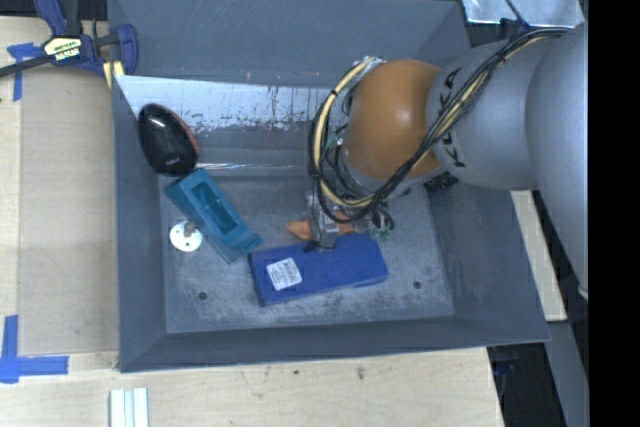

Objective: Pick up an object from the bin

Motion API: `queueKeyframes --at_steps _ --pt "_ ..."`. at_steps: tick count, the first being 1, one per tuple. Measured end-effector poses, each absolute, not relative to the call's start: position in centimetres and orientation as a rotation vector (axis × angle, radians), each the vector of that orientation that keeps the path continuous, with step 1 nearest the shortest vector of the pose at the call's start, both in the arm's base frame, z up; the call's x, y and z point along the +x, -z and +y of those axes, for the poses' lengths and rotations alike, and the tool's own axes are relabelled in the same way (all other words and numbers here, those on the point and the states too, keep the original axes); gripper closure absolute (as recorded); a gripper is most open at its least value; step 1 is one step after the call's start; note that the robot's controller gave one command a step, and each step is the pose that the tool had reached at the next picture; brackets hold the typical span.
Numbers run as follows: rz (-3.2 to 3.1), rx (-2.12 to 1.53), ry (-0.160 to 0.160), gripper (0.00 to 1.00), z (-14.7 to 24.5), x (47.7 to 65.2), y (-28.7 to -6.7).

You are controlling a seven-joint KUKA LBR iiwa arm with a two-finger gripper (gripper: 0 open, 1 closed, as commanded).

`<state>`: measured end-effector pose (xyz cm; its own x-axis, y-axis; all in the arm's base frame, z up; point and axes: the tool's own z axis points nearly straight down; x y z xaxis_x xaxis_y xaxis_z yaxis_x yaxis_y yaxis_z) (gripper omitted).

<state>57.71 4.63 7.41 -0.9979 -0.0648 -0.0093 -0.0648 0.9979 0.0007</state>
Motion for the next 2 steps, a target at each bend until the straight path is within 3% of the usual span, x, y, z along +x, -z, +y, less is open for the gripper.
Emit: queueKeyframes --at_steps 1,2 --pt "3.131 -0.101 -0.002 1.0 4.6 57.7 -7.4" --pt "3.13 0.016 -0.003 1.0 6.1 56.3 -25.9"
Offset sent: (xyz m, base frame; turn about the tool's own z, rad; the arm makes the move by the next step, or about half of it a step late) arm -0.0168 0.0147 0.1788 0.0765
